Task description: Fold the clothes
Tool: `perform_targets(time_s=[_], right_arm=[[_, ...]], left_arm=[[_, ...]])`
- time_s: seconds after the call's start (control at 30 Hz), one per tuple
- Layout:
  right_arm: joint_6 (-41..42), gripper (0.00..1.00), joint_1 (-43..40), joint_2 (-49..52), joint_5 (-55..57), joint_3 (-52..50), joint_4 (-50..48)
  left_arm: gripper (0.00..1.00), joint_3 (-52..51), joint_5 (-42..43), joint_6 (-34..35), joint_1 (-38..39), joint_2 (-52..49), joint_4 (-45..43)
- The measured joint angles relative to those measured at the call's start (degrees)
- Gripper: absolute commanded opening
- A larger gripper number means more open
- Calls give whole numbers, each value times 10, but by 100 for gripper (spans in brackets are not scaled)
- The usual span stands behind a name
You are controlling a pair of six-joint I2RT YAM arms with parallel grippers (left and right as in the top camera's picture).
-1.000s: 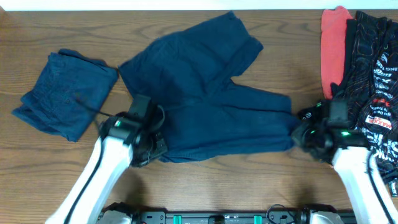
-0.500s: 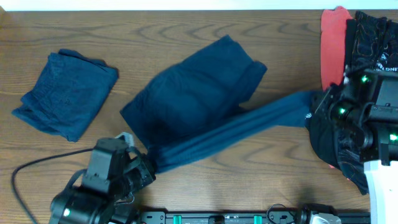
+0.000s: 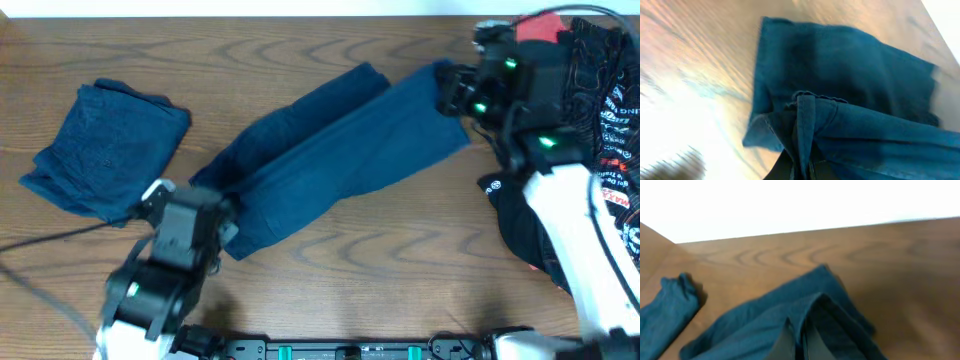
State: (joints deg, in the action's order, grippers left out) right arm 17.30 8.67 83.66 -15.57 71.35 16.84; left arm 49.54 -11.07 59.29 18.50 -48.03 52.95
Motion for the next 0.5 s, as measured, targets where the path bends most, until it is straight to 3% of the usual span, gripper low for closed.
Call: perform_targets(time_s=[0.27, 0.5], right_arm=[[-15, 1, 37, 153, 44, 2, -146], [-21, 2, 53, 256, 68, 2, -260]], left_arm=[[6, 0, -101, 31, -9, -170, -96], [7, -1, -134, 39, -45, -292, -195]])
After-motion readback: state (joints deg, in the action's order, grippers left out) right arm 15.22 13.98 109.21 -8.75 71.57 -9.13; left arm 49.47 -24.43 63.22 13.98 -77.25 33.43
